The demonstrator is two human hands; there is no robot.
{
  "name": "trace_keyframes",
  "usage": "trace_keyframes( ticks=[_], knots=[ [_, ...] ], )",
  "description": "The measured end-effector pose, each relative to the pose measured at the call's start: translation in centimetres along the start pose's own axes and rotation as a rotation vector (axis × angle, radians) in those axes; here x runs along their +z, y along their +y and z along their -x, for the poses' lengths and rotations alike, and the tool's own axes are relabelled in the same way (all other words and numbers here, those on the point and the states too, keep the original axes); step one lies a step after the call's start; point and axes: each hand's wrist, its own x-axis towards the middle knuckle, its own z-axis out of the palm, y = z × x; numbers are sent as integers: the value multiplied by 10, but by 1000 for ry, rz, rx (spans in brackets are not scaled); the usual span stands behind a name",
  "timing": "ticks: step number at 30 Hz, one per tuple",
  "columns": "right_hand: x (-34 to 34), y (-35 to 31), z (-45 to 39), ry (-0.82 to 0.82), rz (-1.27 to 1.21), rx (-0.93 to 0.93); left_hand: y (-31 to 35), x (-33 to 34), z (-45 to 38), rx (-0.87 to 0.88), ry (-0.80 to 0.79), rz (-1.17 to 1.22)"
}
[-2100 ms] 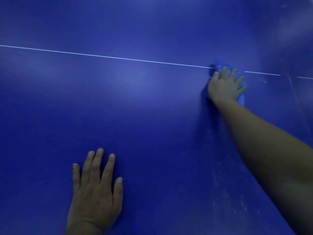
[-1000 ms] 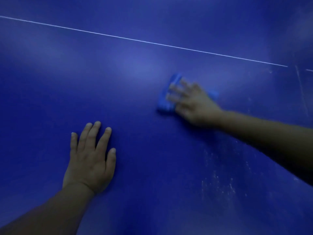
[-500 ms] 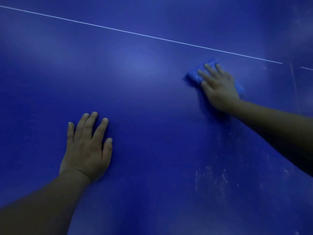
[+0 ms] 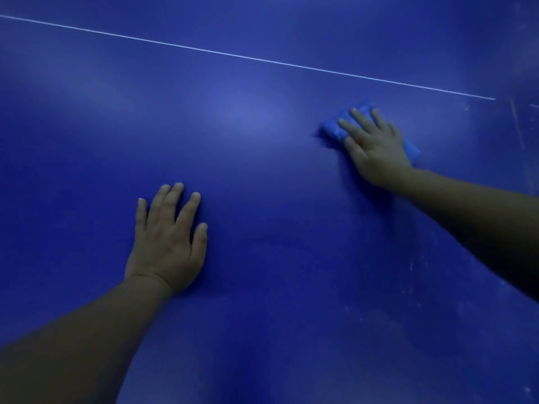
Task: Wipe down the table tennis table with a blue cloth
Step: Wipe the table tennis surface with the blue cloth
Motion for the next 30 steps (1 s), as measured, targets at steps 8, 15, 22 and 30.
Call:
trace_keyframes(
  ticks=[8,15,22,30],
  knots=[
    [18,-100,181,-266,-61,-970,-3,3,1,9,67,48],
    [-11,3,84,-37,72,-201,-3,1,2,19,58,77],
    [7,-24,269,-115,36,-447,1,-14,19,-10,-7,280],
    [-8,-22,186,-43,-44,-31,18,-7,180,158,9,178]
  ],
)
